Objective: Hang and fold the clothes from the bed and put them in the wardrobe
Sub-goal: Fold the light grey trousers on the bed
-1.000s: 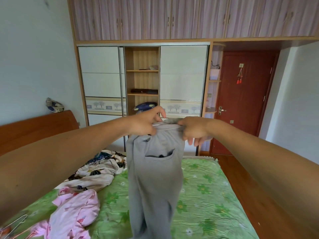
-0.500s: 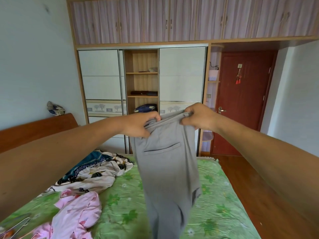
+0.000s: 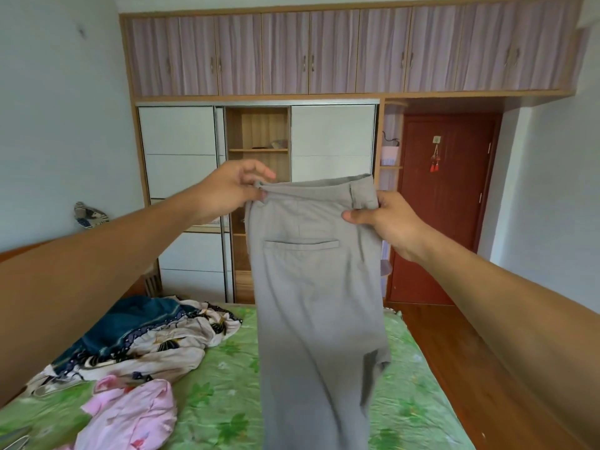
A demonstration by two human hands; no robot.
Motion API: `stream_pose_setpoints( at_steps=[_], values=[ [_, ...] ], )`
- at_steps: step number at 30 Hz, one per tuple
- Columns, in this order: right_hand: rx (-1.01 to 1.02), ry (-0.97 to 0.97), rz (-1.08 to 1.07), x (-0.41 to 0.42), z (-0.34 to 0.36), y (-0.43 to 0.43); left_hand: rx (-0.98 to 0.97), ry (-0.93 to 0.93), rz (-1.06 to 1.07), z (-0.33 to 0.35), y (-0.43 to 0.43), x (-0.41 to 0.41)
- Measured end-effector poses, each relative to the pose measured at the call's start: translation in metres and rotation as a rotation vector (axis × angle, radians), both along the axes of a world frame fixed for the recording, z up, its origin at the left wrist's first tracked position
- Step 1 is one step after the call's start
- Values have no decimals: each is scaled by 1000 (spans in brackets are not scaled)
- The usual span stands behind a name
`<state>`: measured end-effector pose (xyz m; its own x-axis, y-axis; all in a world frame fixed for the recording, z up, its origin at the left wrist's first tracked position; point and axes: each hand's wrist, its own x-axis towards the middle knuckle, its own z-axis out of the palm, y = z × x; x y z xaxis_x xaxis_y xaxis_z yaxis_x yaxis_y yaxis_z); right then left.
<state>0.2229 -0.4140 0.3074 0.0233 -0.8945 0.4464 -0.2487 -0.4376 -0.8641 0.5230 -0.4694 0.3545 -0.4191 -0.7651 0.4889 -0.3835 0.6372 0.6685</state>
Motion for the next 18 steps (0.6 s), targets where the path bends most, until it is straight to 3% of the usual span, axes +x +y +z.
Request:
stream_pose_setpoints(
  at_steps=[5,10,13,18],
  values=[
    [-5,-78,65,17,-4,-3,137,-275,-112,33,12,6],
    [-9,-114,121,32,-12,-5,-132,-731,75,31,15,-40],
    [-7,-154,114,27,-17,-7,-185,-752,83,23,3,-57],
    [18,-209,142,10,-30,-5,-63,-761,-72,11,4,-75]
  ],
)
